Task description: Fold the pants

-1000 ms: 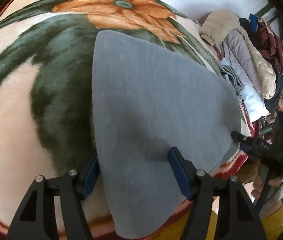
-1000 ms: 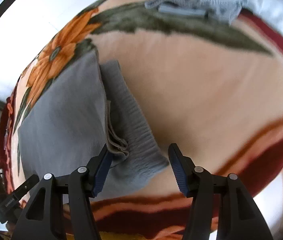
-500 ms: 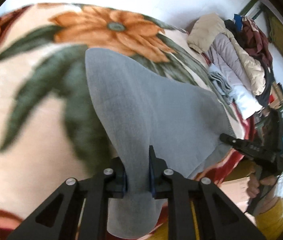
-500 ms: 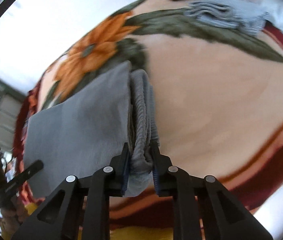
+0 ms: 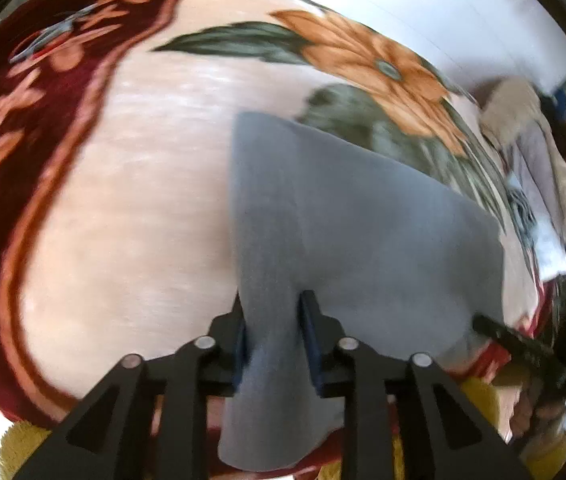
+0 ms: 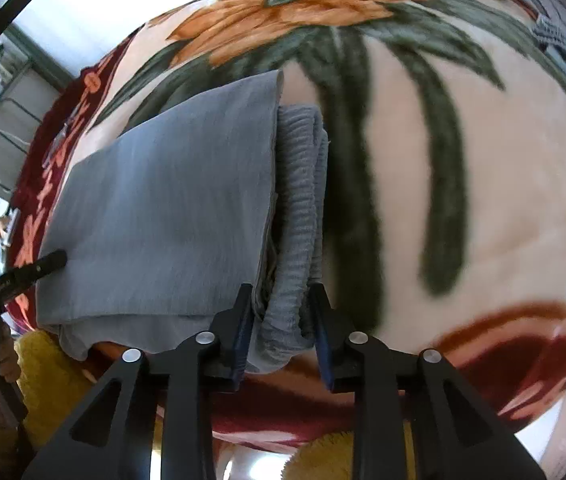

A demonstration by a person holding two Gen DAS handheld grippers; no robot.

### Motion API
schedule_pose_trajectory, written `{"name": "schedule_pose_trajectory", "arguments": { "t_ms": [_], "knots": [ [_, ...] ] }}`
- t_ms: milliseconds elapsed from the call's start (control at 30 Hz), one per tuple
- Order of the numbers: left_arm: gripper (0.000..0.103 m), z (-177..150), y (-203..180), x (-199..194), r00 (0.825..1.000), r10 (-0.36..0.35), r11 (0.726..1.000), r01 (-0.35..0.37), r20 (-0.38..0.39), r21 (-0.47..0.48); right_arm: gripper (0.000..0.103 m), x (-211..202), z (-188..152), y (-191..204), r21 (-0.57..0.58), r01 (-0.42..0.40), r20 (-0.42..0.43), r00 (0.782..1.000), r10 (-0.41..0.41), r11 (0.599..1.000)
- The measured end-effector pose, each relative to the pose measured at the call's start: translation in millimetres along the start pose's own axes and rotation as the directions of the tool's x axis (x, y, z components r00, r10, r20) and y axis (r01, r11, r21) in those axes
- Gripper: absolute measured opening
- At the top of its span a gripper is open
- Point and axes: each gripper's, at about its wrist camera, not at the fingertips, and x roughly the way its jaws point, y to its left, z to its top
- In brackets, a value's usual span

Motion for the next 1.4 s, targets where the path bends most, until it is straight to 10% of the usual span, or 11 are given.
{"name": "schedule_pose_trajectory", "arguments": {
  "t_ms": [267, 433, 633, 967, 1133, 1400],
  "knots": [
    [0.046, 5.0, -12.8, -32.4, 0.986, 0.067, 0.995, -0.077, 0.154, 0.062, 0.045, -44.1, 28.8, -1.5, 0.037, 0.049, 0.141, 0.989, -0.054, 0.998],
    [0.046, 1.1, -18.5, -29.6, 0.993, -0.032, 0.999, 0.028, 0.115, 0.044, 0.051, -22.9, 71.4, -4.4, 0.010, -0.047, 0.114, 0.992, 0.045, 0.999],
    [0.046, -12.9, -29.7, -2.9, 0.998, 0.007, 0.998, -0.011, 0.058, 0.066, 0.055, 39.1, 108.5, -9.1, -0.055, -0.055, -0.065, 0.997, 0.051, 0.997],
    [0.046, -18.5, -33.4, 12.4, 0.996, 0.071, 0.992, -0.076, 0.059, 0.096, 0.055, 29.0, 105.7, 4.1, -0.151, -0.150, 0.017, 0.988, 0.155, 0.977],
    [0.046, -18.8, -32.7, 12.3, 0.996, 0.072, 0.993, -0.077, 0.061, 0.089, 0.023, 13.6, 96.1, 14.4, -0.213, -0.093, 0.071, 0.991, 0.110, 0.973],
    [0.046, -19.9, -34.5, 12.5, 0.994, 0.082, 0.992, -0.088, 0.068, 0.094, 0.018, -11.2, 64.4, 54.6, -0.440, -0.137, 0.075, 0.979, 0.188, 0.888]
  ]
}}
